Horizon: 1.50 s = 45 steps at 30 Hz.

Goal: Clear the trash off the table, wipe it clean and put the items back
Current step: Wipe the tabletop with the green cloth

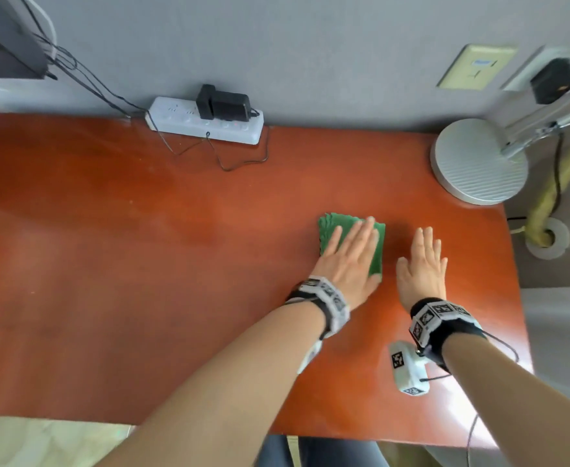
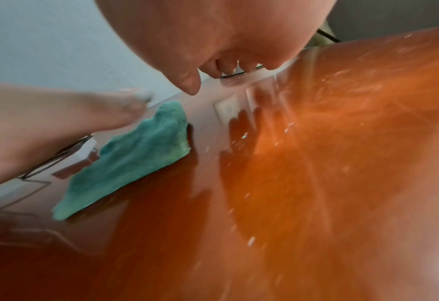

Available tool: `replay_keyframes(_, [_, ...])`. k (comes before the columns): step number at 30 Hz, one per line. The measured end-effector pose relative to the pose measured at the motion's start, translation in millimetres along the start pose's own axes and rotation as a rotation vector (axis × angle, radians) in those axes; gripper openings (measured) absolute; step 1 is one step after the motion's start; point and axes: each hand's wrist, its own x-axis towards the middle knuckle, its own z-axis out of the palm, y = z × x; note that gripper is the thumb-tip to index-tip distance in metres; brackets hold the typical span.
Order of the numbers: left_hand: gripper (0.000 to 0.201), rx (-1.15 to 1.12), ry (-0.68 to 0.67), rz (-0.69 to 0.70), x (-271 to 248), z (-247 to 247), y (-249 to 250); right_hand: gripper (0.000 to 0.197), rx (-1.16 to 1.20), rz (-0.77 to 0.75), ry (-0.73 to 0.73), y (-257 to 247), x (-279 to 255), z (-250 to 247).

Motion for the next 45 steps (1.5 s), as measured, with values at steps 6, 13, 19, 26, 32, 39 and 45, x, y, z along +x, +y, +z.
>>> replay_keyframes(6, [0.076,0.109,-0.068,-0.013,28.0,20.3,-2.8,0.065,-0.04,-0.044,-0.003,12.4,38.5,-11.6])
replay_keyframes(13, [0.077,0.015,0.041,-0.44,-15.2,-18.5,-174.4,0.068,-0.241,-0.411,-0.211,-53.9,36.8,28.0])
replay_keyframes(19, [0.082,0.035,0.063,-0.716,-49.6,2.0,-180.4,0.071,-0.406,-0.457,-0.276,-93.9,34.8,50.7])
replay_keyframes(26, [0.079,0.078,0.079,-0.319,1.5,3.6,-130.5,0.07,-0.439,-0.528,-0.253,-82.0,40.6,50.4])
replay_keyframes(32, [0.069,0.044,0.09,-0.397,-13.8,-5.7,-190.3,0.07,-0.471,-0.492,-0.236,-93.3,49.6,46.8])
replay_keyframes(39, [0.068,-0.162,0.088,-0.993,-130.3,-4.0,-322.0,0.071,-0.516,-0.632,-0.245,-146.0,32.3,74.8])
replay_keyframes(45, [0.07,-0.021,0.115,-0.637,-88.0,-8.2,-309.6,0.071,-0.515,-0.71,-0.259,-220.5,16.6,115.4])
